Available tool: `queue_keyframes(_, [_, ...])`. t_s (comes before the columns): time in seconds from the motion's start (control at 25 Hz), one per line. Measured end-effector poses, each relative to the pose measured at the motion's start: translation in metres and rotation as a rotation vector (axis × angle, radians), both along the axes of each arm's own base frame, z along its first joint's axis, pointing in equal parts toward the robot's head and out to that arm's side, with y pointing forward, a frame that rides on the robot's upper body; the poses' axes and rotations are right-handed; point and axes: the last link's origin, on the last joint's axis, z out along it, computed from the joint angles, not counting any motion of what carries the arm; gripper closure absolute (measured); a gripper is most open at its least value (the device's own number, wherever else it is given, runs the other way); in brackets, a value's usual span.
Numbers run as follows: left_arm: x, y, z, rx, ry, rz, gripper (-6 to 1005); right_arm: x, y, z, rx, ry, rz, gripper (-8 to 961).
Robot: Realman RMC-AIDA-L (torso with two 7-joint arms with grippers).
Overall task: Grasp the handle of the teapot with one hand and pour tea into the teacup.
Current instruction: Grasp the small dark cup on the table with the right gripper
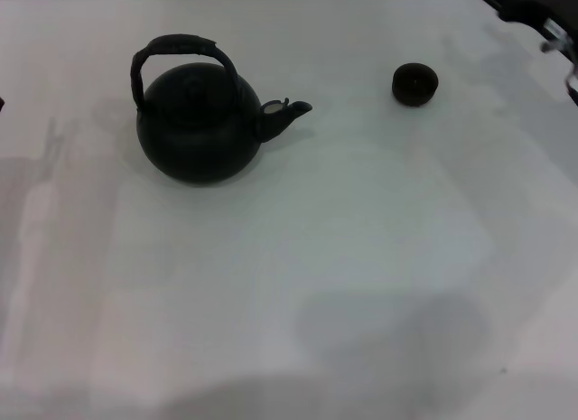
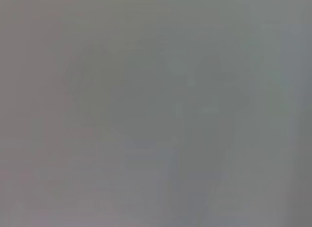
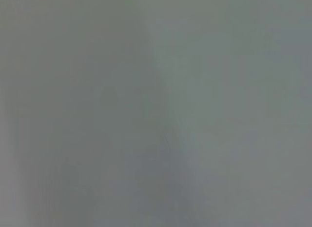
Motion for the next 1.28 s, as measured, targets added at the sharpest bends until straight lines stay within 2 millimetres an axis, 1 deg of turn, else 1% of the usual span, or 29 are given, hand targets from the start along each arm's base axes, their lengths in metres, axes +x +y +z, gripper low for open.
queue_keyframes(0.24, [0.002,-0.002,0.001,0.009,-0.011,-0.013,152,-0.047,0.026,-0.005,-0.203,-0.023,0.142,130])
queue_keyframes(0.48, [0.0,-0.006,0.0,0.006,-0.013,-0.008,152,-0.087,0.053,-0.016,-0.436,-0.157,0.173,134])
queue_keyframes(0.52, [0.0,-0.006,0.0,0.005,-0.014,-0.008,152,-0.102,0.06,-0.02,-0.493,-0.216,0.184,135])
queue_keyframes(0.56, [0.0,-0.006,0.0,0.005,-0.014,-0.008,152,-0.102,0.06,-0.02,-0.493,-0.216,0.184,136])
queue_keyframes(0.68, [0.0,-0.006,0.0,0.006,-0.014,-0.008,152,-0.116,0.068,-0.029,-0.575,-0.32,0.164,139])
queue_keyframes(0.8, [0.0,-0.006,0.0,0.006,-0.014,-0.009,152,-0.124,0.074,-0.037,-0.628,-0.429,0.123,142])
queue_keyframes(0.84, [0.0,-0.006,0.0,0.006,-0.014,-0.009,152,-0.128,0.077,-0.04,-0.648,-0.489,0.1,143])
queue_keyframes(1.0, [0.0,-0.006,0.0,0.007,-0.014,-0.009,152,-0.132,0.078,-0.046,-0.673,-0.551,0.073,147])
queue_keyframes(1.08, [0.0,-0.006,0.0,0.007,-0.014,-0.009,152,-0.129,0.078,-0.051,-0.68,-0.593,0.043,149])
queue_keyframes(1.2, [0.001,-0.006,-0.001,0.006,-0.016,-0.01,152,-0.12,0.079,-0.057,-0.673,-0.653,-0.019,152])
queue_keyframes(1.24, [0.001,-0.006,-0.001,0.006,-0.016,-0.01,152,-0.114,0.078,-0.061,-0.671,-0.682,-0.055,154])
queue_keyframes(1.28, [0.001,-0.006,-0.001,0.007,-0.016,-0.01,152,-0.114,0.078,-0.061,-0.671,-0.682,-0.055,155])
